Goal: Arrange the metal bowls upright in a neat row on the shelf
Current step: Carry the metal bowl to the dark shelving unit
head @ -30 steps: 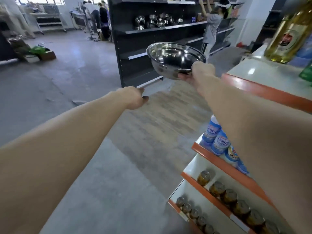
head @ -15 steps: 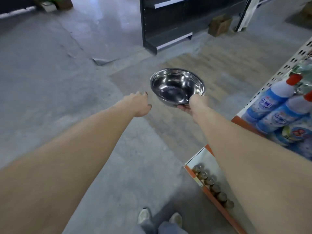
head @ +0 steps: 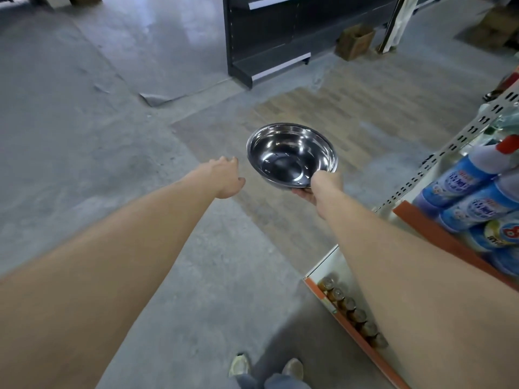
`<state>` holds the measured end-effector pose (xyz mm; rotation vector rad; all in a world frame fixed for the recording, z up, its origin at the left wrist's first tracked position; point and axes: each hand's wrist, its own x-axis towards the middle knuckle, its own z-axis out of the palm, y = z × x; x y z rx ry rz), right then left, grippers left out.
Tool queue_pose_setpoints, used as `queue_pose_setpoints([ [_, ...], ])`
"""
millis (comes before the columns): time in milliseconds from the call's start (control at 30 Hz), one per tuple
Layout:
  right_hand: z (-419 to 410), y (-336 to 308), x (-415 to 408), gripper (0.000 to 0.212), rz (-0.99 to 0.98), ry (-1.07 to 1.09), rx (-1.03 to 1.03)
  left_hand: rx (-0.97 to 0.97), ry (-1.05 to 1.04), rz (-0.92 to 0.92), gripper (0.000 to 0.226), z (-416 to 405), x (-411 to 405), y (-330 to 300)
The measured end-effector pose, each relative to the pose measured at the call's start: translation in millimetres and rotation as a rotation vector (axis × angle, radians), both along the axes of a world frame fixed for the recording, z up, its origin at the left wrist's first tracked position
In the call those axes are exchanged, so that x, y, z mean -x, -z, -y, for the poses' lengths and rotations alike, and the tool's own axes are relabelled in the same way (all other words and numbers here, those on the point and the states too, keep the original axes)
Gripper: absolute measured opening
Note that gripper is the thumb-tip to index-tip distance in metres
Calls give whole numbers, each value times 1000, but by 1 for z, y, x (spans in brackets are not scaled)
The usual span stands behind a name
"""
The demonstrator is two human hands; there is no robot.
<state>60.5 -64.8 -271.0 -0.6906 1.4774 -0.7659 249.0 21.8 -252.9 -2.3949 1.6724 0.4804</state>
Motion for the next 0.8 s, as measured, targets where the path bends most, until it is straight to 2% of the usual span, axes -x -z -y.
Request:
queue_pose_setpoints([
  [367, 71, -5, -21, 60, -6, 39, 45, 24, 50, 9, 58, 75, -24, -19],
  [800, 269, -7, -58, 56, 27, 39, 3, 28, 46, 61, 57, 270, -60, -38],
])
